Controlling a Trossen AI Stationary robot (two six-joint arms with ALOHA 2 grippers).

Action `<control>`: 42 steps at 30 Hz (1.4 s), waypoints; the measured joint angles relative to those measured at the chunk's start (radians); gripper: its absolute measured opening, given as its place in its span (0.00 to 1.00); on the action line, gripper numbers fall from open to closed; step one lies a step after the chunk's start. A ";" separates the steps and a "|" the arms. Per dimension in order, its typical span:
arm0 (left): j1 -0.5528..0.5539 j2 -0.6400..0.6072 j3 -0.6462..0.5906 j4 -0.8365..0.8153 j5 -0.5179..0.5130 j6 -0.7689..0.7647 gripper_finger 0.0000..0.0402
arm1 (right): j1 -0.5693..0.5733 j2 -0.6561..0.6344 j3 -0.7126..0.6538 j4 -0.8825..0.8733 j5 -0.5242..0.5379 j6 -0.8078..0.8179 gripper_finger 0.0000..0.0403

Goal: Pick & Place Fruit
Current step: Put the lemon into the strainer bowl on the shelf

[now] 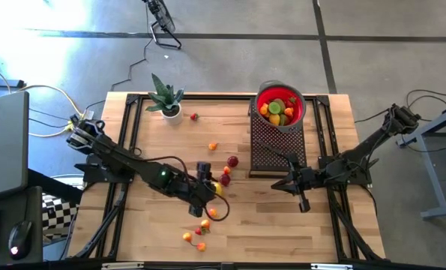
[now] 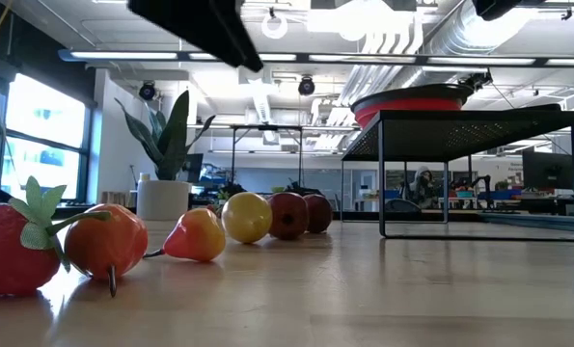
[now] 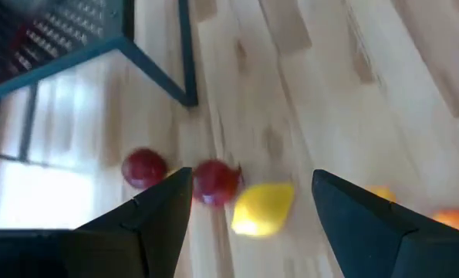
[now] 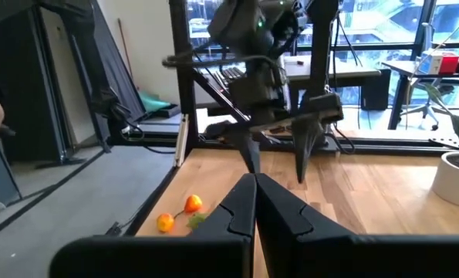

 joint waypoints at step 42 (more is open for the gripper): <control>0.176 0.096 0.002 -0.053 0.310 -1.567 0.65 | -0.061 -0.494 -0.065 -0.508 -0.147 -0.072 0.01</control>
